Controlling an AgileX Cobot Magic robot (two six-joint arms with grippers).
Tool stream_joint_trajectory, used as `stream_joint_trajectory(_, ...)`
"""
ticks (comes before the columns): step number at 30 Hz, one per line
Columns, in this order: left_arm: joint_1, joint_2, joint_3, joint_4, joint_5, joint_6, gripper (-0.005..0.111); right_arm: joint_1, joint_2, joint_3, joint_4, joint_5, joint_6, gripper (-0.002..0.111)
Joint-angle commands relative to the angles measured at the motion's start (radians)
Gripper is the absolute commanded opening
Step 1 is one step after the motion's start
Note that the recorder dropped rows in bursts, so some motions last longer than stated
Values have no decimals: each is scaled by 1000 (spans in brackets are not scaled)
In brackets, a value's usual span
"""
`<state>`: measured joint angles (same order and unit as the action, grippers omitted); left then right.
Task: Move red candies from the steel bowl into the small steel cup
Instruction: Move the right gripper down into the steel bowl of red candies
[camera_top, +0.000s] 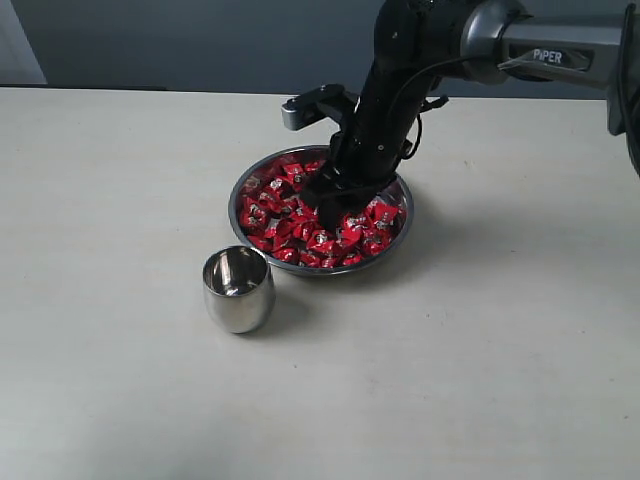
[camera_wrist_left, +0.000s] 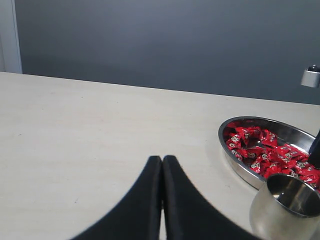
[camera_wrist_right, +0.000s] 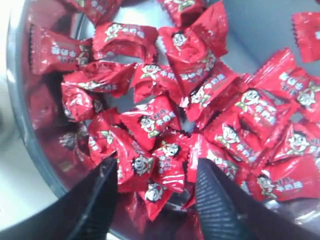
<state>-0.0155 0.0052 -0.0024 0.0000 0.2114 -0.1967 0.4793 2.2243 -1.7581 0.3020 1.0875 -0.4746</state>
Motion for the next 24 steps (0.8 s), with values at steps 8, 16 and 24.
stream_joint_trajectory(8,-6,-5,2,0,-5,-3,0,-1,20,-1,47,68,3,48)
stream_joint_trajectory(16,-6,-5,2,0,-5,-3,0,-1,20,-1,46,92,3,48)
stream_joint_trajectory(24,-6,-5,2,0,-5,-3,0,-1,20,-1,48,90,3,47)
